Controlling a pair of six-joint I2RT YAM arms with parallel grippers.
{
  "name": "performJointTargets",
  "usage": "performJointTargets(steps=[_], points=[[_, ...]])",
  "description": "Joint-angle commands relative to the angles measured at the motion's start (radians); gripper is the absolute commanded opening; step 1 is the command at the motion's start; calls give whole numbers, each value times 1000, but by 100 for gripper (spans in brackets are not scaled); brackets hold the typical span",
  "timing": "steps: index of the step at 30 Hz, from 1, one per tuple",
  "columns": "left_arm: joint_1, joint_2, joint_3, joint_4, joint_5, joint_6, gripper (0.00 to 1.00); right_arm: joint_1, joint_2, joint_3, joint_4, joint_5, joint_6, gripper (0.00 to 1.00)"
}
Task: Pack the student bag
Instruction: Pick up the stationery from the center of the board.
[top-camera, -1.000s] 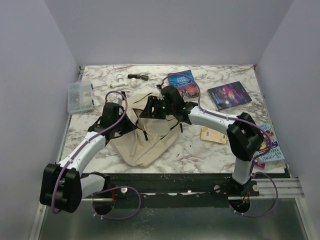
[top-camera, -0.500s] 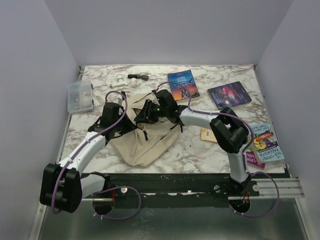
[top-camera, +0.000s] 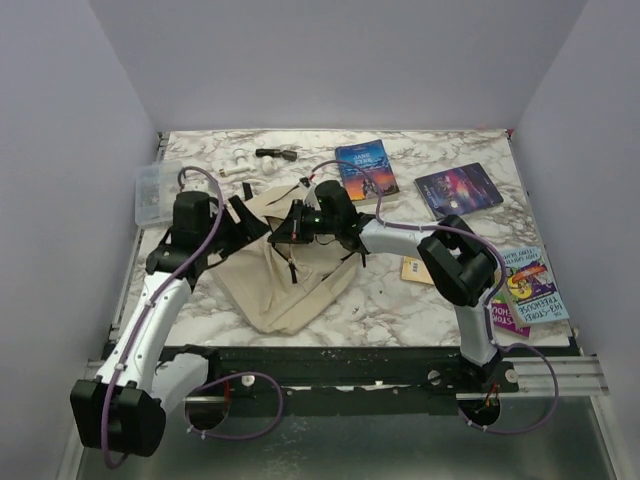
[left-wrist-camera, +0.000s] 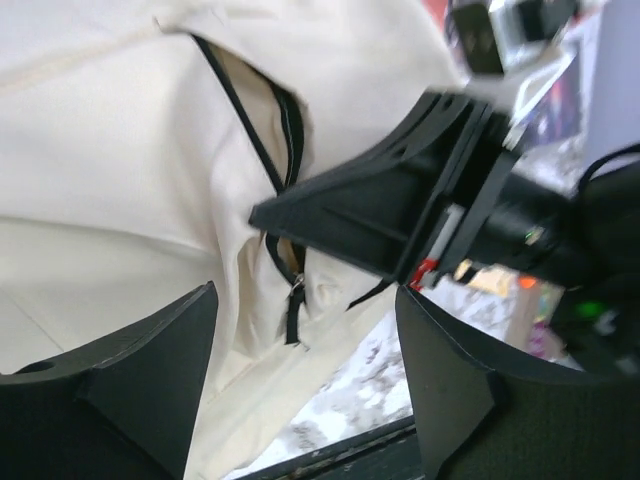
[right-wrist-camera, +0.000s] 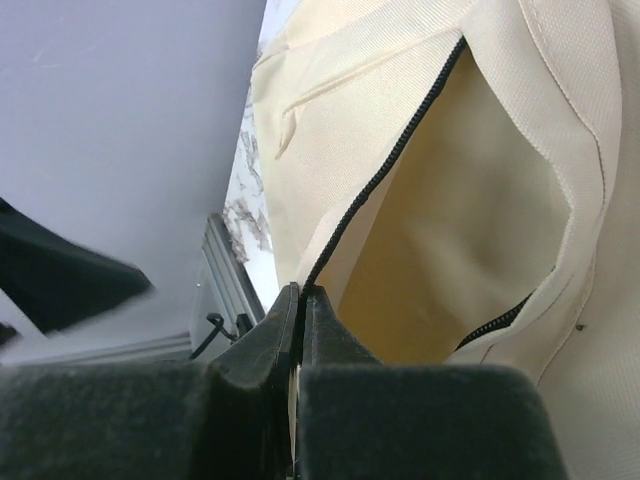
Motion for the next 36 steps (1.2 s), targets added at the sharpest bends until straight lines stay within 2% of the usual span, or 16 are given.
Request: performJointTargets(steps=[1, 7, 11, 15, 18, 21, 27, 30, 36], points=[[130, 66, 124, -149, 68, -89, 73, 5, -17, -22, 79, -48, -102, 1], [135, 396, 346, -223, 173, -97, 67, 17, -40, -49, 102, -39, -199, 7], [91, 571, 452, -290, 149, -52, 67, 25, -52, -54, 92, -15, -252, 8], [56, 665, 483, -326, 155, -13, 65, 32, -64, -55, 70, 11, -297, 8], [36, 687, 489, -336, 107, 11, 62, 40, -68, -48, 59, 25, -323, 8], [22, 704, 499, -348, 75, 41, 53, 54, -70, -28, 17, 69, -352, 8], [21, 723, 516, -362, 73, 127, 16, 70, -80, -5, -69, 149, -382, 15], [21, 704, 509, -357, 56, 147, 2, 70, -89, 4, -115, 184, -378, 23], [21, 656, 474, -310, 26, 181, 0, 68, -203, -45, -282, 294, -400, 51]])
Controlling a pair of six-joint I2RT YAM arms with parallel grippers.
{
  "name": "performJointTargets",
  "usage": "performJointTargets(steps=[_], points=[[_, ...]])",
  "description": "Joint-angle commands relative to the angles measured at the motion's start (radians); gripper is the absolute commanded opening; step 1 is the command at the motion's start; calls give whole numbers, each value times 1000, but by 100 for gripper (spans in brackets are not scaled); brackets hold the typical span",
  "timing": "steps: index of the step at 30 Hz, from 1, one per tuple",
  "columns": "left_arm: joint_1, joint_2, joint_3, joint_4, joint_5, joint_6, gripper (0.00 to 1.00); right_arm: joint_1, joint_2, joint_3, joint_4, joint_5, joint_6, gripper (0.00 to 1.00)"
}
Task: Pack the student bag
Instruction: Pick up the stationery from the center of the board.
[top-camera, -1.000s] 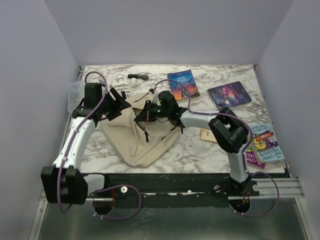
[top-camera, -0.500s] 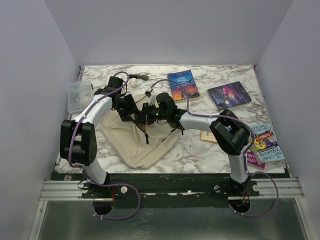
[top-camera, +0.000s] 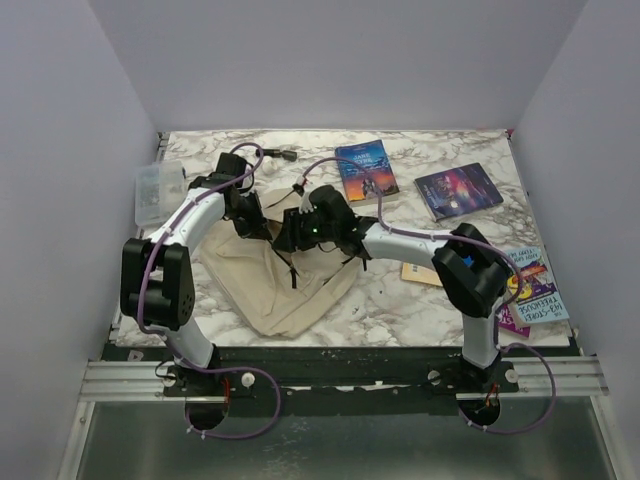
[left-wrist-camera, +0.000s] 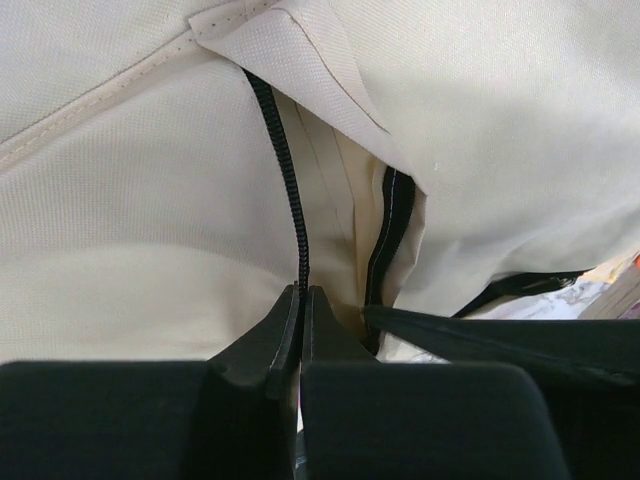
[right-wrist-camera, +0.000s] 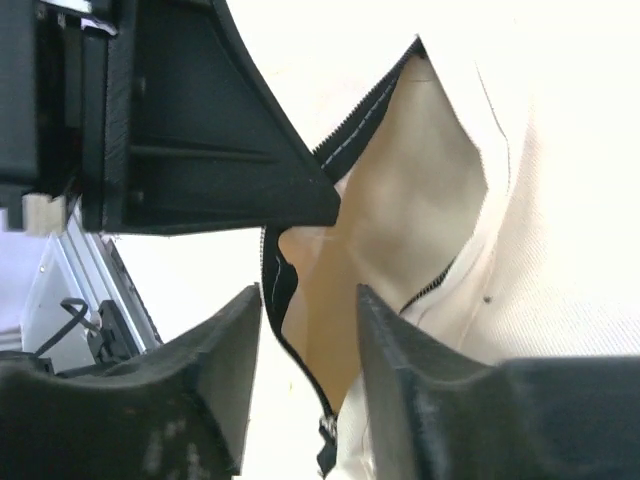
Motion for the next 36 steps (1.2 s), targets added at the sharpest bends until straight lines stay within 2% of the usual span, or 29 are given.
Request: performJointTargets(steps=[1, 3, 5, 7, 10, 12, 15, 17, 21, 24, 27, 36], points=[[-4, -56, -6, 19, -32, 56, 0, 3, -153, -40, -165, 148, -54, 56], [-4, -62, 3, 21, -22, 58, 0, -17, -222, -82, -250, 218, -77, 65], [-4, -68, 13, 20, -14, 59, 0, -69, -286, -129, -317, 260, -73, 69], [-5, -73, 7, 22, -11, 58, 0, -148, -353, -171, -395, 301, -52, 70], [-11, -82, -7, 27, -14, 62, 0, -298, -437, -213, -541, 462, 19, 79], [-20, -82, -5, 32, -7, 62, 0, -424, -463, -219, -653, 564, 106, 80], [-32, -73, -4, 33, 17, 62, 0, -621, -466, -248, -713, 537, 191, 80], [-40, -81, -12, 34, 24, 56, 0, -688, -451, -260, -733, 537, 231, 80], [-50, -94, -10, 36, 11, 56, 0, -709, -426, -290, -667, 533, 245, 80], [-51, -108, -19, 34, 18, 56, 0, -709, -376, -280, -680, 564, 295, 80], [-57, -123, -17, 37, -3, 58, 0, -708, -311, -252, -714, 594, 343, 75], [-60, -120, -6, 27, -35, 74, 0, -708, -208, -197, -712, 636, 376, 72]])
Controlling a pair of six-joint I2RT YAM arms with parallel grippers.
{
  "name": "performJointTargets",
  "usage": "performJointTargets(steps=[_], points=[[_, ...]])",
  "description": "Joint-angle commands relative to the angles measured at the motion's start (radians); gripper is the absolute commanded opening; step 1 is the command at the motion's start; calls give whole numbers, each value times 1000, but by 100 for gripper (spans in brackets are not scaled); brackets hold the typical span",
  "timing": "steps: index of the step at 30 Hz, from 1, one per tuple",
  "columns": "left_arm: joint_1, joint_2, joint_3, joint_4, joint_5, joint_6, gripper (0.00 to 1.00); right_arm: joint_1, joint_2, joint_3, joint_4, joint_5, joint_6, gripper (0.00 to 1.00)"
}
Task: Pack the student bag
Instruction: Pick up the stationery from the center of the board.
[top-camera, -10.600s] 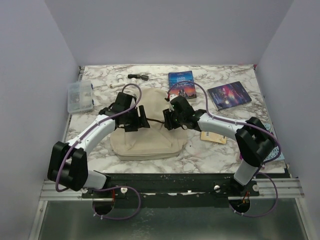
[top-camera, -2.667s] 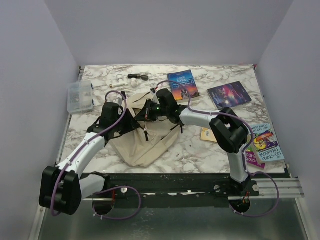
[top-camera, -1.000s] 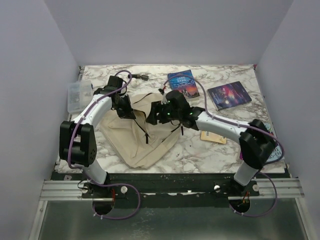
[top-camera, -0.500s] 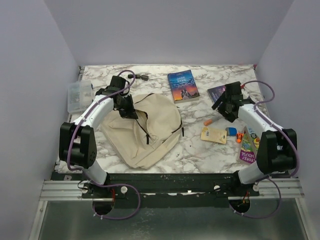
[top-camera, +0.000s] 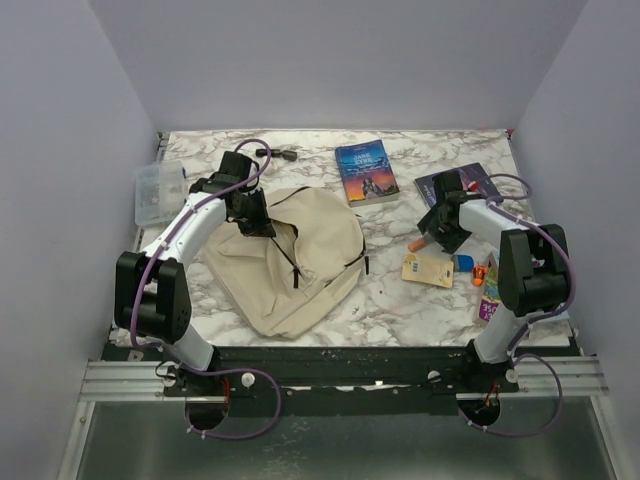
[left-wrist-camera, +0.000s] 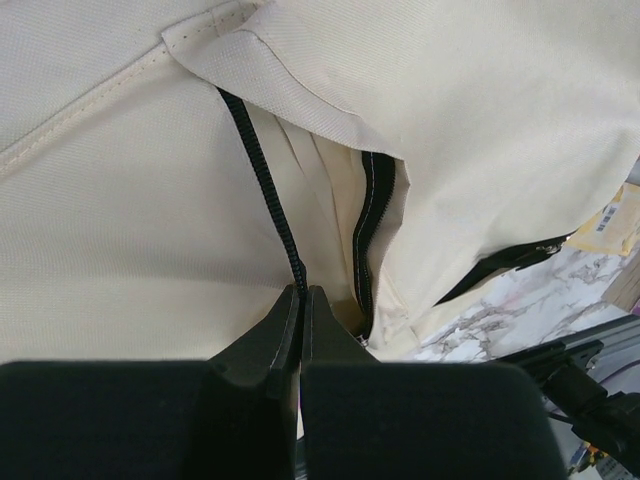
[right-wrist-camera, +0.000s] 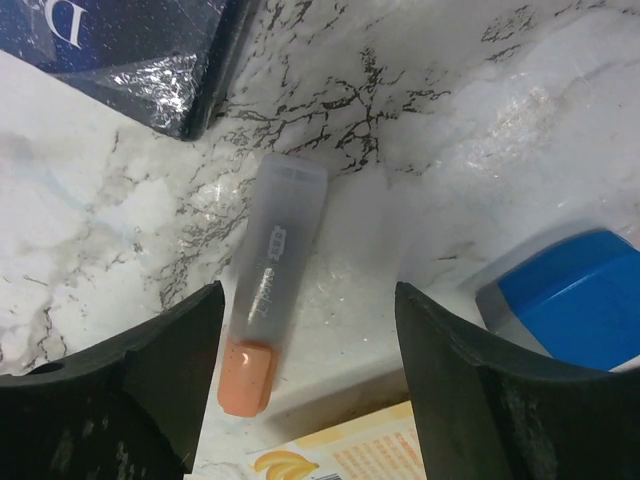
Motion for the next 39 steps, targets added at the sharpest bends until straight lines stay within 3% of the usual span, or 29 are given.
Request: performJointTargets(steps=[1, 7, 10, 15, 19, 31, 39], points=[[-6, -25, 9, 7, -1, 15, 0, 0, 32, 40, -12, 51, 48, 72], [-14, -29, 11, 5, -5, 24, 0, 1, 81, 30, -20, 65, 100, 65], [-14, -33, 10, 5, 1, 24, 0, 1, 84, -1, 13, 66, 101, 48], [-14, -33, 12, 5, 8, 27, 0, 2, 73, -13, 40, 72, 80, 34], [-14, -34, 10, 4, -14, 33, 0, 1, 50, -15, 75, 52, 40, 1], [-14, -32, 15, 1, -7, 41, 0, 52, -263, -153, 468, -165, -245, 1], [-14, -25, 15, 2, 7, 41, 0, 365, -232, -101, 688, -267, -306, 1]])
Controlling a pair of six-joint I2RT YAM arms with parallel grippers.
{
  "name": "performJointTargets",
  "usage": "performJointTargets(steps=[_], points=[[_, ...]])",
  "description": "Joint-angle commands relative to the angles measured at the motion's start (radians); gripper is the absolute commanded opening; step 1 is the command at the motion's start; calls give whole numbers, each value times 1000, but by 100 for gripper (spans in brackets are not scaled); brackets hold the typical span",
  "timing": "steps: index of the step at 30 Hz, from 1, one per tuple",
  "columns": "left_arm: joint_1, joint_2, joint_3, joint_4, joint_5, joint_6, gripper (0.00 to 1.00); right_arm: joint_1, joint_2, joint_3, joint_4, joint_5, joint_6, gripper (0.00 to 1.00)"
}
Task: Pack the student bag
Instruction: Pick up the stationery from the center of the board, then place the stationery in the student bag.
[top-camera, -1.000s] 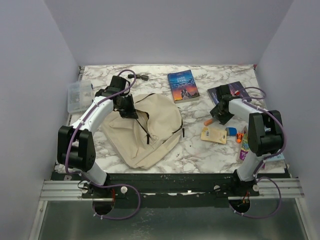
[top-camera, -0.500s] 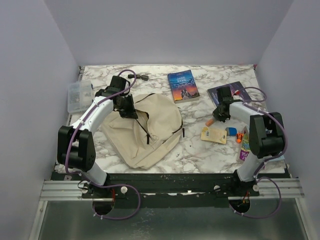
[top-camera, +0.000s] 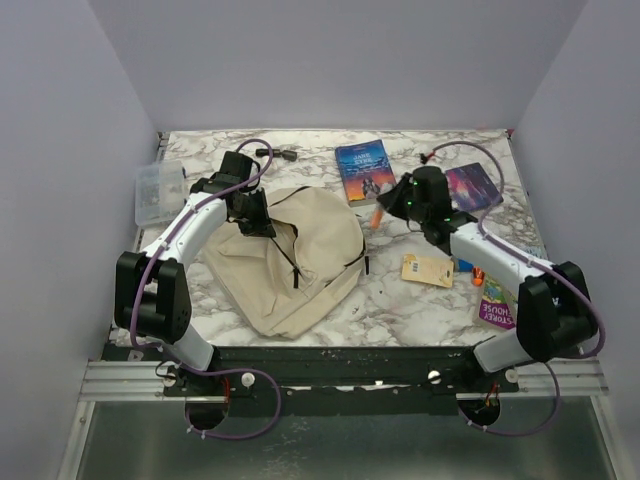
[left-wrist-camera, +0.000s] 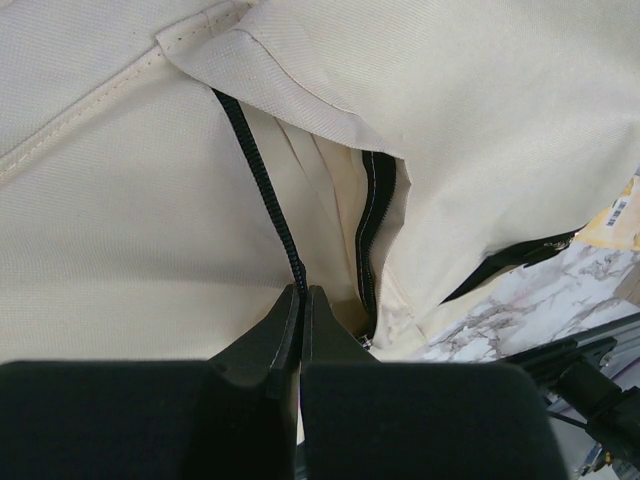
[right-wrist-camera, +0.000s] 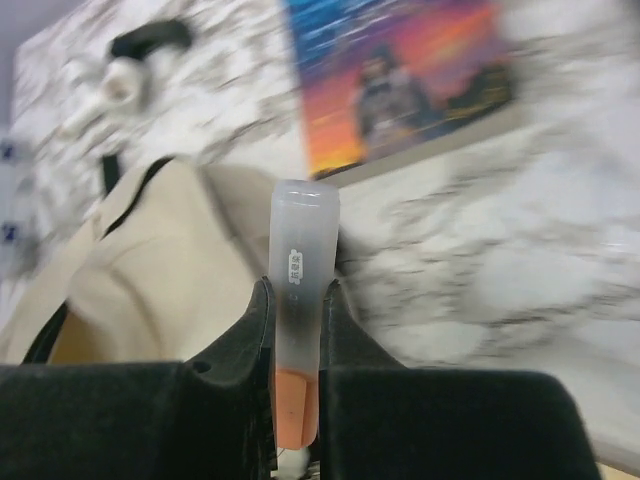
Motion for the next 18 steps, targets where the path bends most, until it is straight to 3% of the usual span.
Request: performJointTargets(steps=[1, 8, 18], points=[[-8, -24, 14, 3, 14, 14, 0, 200, 63, 28, 195, -83, -28, 1], [-8, -28, 8, 10, 7, 10, 0, 412, 234, 126, 395, -83, 10, 1], [-7, -40, 5, 12, 10, 8, 0, 455, 429, 276, 345, -170, 1, 4]])
